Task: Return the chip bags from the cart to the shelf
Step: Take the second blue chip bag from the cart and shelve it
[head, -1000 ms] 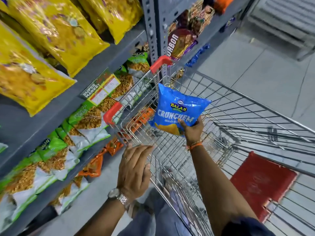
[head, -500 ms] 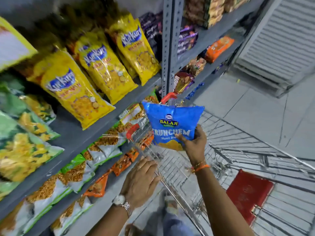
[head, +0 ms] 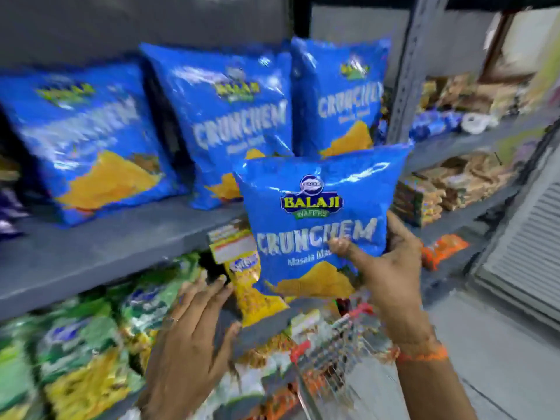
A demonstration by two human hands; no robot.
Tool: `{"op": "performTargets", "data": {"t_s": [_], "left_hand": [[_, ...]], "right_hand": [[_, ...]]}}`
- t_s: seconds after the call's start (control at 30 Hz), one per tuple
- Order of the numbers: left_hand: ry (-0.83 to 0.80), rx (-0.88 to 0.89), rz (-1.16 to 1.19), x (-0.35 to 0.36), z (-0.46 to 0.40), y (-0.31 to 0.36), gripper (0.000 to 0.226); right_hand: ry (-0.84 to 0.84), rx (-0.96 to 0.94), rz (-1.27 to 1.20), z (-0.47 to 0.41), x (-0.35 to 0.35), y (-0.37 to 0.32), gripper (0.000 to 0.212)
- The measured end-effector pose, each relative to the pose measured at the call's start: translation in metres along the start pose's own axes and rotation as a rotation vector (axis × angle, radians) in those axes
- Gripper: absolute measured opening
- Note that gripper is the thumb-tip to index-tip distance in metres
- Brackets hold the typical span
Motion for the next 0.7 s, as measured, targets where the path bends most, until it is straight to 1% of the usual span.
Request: {"op": "performTargets", "data": {"t_s": [0.1, 0.23, 0.37, 0.47, 0.53, 0.63, 0.7], "left_hand": [[0.1, -0.041, -0.119, -0.046, 0.0, -0.033, 0.05], [0.136, -0.211, -0.245, -0.089, 0.015, -0.07, 0.052], [0.18, -0.356, -0.321, -0.109, 0.041, -0.092, 0.055], [0.191, -0.424, -0.358, -0.115, 0.06, -0.1, 0.056], [0.192, -0.445, -0.367, -0.117, 0.07, -0.104, 0.055], [0.181, -0.438, -0.378, -0.116, 0.077, -0.106, 0.054], [0.178, -0.432, -0.39, -0.115, 0.077, -0.107, 0.052]], "right_hand": [[-0.1, -0.062, -0.058, -0.012, 0.049, -0.036, 0.051], [-0.236, -0.093, -0.101, -0.032, 0.119, -0.06, 0.044], [-0.336, -0.047, -0.09, -0.048, 0.192, -0.052, 0.035], [-0.38, 0.01, -0.101, -0.052, 0.237, -0.038, 0.032], [-0.39, 0.051, -0.11, -0.053, 0.258, -0.028, 0.032], [-0.409, 0.098, -0.115, -0.053, 0.283, -0.018, 0.042], [-0.415, 0.128, -0.133, -0.054, 0.293, -0.011, 0.043]]}}
Point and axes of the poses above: each hand's wrist, its own z-axis away from the middle knuckle, its own x-axis out of the palm, y = z × x, the point moved 4 cm from there along -z, towards the middle knuckle, and after that the axes turned 14 degrees about x, right-handed, at the moved point
